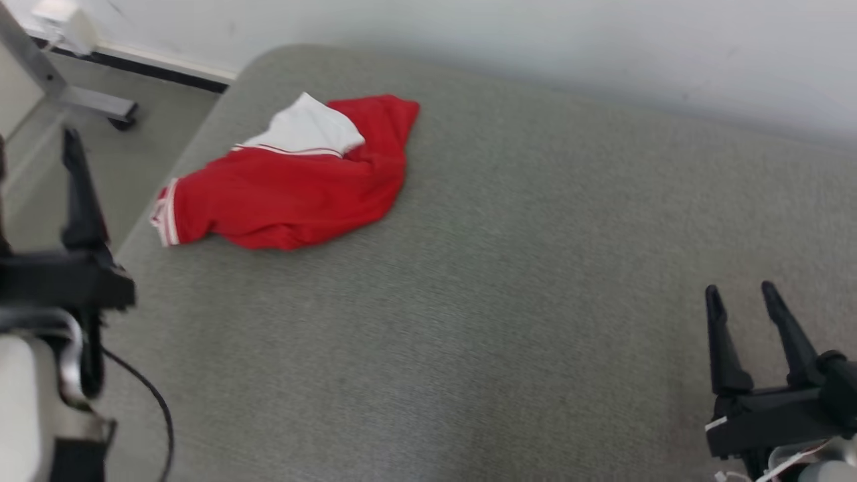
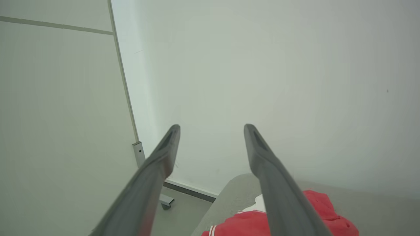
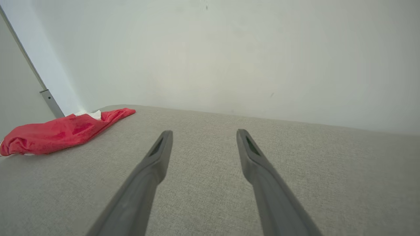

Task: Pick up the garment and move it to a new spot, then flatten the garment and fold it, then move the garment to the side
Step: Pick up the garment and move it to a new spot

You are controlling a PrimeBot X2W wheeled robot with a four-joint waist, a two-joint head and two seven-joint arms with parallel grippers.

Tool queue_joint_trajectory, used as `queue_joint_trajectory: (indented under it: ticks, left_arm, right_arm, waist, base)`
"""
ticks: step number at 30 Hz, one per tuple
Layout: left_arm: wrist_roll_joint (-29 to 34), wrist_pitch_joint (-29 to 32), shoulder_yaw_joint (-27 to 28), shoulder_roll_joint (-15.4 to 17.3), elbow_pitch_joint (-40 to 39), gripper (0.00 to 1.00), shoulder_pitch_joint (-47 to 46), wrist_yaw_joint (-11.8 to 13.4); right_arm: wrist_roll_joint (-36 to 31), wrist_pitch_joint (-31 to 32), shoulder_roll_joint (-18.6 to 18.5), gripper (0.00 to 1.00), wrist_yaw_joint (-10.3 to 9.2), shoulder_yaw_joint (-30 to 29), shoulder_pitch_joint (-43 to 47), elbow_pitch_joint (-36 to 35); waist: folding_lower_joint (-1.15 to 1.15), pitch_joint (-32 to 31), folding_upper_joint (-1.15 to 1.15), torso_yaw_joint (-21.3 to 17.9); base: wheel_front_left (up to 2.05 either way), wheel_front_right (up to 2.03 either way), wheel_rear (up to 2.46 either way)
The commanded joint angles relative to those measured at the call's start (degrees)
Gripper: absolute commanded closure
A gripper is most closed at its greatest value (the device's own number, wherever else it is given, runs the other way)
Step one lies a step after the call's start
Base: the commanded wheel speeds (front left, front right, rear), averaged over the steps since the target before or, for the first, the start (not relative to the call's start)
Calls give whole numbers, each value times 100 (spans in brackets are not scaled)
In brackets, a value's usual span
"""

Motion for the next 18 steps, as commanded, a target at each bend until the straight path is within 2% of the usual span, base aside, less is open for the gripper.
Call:
queue_joint_trajectory:
  ticks: [1,11,18]
  left_arm:
    - [-100,110,58,85,54,0,-374,19]
    - [-284,985,196,705,982,0,-1840,13]
    - [-409,1683,161,1035,2000,0,-2210,-31]
  right_arm:
    - [-24,17,-54,0,-14,-84,-104,-102]
    - [25,-14,-145,0,-14,-503,-291,-433]
    - [1,-40,-137,0,-14,-620,-333,-489]
  waist:
    - [-1,1099,0,-1051]
    - [-1,1803,0,-1943]
    - [-1,1889,0,-2221]
  base:
    - [0,0,0]
    - [0,0,0]
    - [0,0,0]
